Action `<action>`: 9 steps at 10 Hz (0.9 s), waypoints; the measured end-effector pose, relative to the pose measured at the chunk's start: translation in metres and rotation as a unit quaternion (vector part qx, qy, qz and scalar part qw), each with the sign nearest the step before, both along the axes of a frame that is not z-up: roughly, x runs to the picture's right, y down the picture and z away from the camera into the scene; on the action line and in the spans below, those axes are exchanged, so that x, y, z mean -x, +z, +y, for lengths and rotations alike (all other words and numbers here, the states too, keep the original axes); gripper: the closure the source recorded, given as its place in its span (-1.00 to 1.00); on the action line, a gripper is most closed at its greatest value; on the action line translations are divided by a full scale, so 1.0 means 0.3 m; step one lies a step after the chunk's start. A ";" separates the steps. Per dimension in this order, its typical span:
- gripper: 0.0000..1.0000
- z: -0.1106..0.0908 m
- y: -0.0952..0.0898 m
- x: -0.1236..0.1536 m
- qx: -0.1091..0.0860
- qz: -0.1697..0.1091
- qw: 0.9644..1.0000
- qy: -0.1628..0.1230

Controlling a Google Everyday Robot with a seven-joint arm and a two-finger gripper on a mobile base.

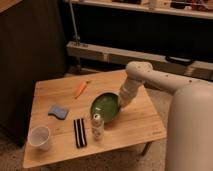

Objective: Drag the ceramic bowl in a circle

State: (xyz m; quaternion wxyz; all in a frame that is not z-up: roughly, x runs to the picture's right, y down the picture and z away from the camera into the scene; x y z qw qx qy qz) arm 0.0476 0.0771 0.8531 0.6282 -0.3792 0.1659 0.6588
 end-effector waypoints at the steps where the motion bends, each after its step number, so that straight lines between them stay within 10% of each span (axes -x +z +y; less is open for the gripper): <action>1: 1.00 -0.031 0.031 0.095 0.003 -0.015 1.000 0.000; 5: 1.00 -0.178 0.198 0.290 0.011 -0.054 0.998 0.037; 9: 1.00 -0.229 0.262 0.259 0.016 -0.029 0.997 0.064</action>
